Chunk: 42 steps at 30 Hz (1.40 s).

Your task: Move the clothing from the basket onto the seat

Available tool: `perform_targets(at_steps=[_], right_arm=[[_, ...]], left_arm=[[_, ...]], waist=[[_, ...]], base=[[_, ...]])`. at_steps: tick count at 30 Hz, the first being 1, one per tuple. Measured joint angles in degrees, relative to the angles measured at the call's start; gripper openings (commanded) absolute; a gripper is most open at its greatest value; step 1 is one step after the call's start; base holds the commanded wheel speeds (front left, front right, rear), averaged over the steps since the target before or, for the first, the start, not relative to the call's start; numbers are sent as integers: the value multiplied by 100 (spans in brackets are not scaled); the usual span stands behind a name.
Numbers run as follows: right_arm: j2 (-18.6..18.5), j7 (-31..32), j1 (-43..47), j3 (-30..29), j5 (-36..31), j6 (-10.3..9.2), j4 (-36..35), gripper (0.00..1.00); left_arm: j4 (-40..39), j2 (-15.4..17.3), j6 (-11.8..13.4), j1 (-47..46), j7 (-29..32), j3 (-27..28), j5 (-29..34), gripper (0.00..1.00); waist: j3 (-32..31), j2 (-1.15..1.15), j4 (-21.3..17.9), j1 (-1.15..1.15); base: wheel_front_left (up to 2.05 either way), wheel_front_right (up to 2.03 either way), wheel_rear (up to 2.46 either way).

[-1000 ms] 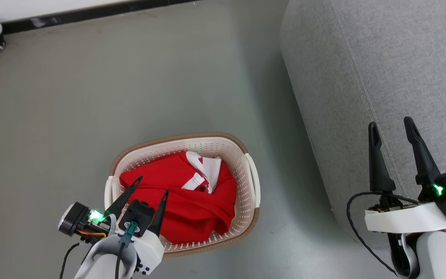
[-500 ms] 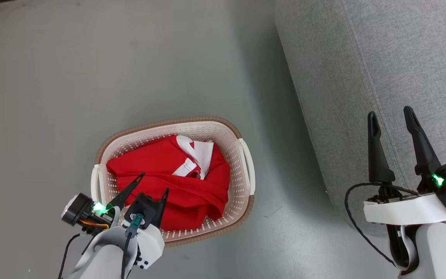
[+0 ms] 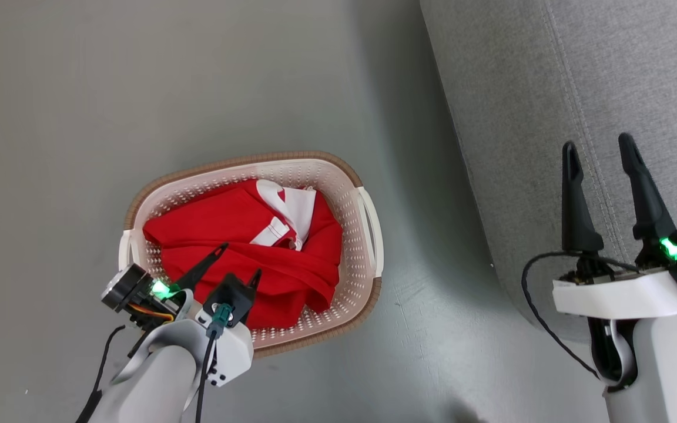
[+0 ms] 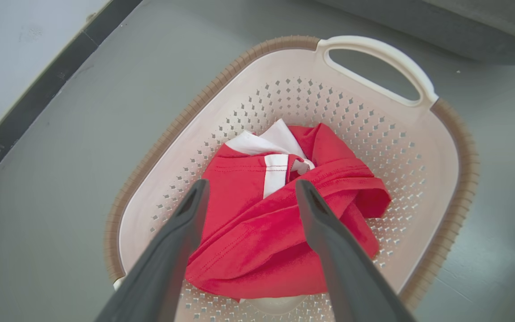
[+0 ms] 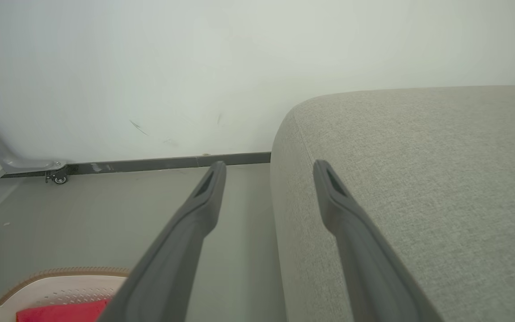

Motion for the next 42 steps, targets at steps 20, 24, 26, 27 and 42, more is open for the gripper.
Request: perform_targets(at_steps=[20,24,26,27,42], right_arm=[[-1,-1,-448,35,152,0,-64,100],[-2,-1,-453,30,153,0,-80,100],[-1,-1,-456,30,157,0,-98,100],[-1,-1,-458,30,164,0,-102,100],[-5,-9,-813,32,202,0,-218,100]], left_arm=[[676,138,-8,-651,-47,-336,419,100],[739,131,-8,-694,-47,-425,510,100],[800,129,-8,-783,-47,-488,552,100],[831,130,-13,-848,-47,-510,569,100],[1111,2,-57,-1410,-41,-797,904,100]], waist=[[636,0,-143,0],[764,0,-173,-1],[829,0,-186,0],[862,0,-193,0],[1277,0,-192,0]], base=[[0,0,0],[0,0,0],[0,0,0],[0,0,0],[0,0,0]])
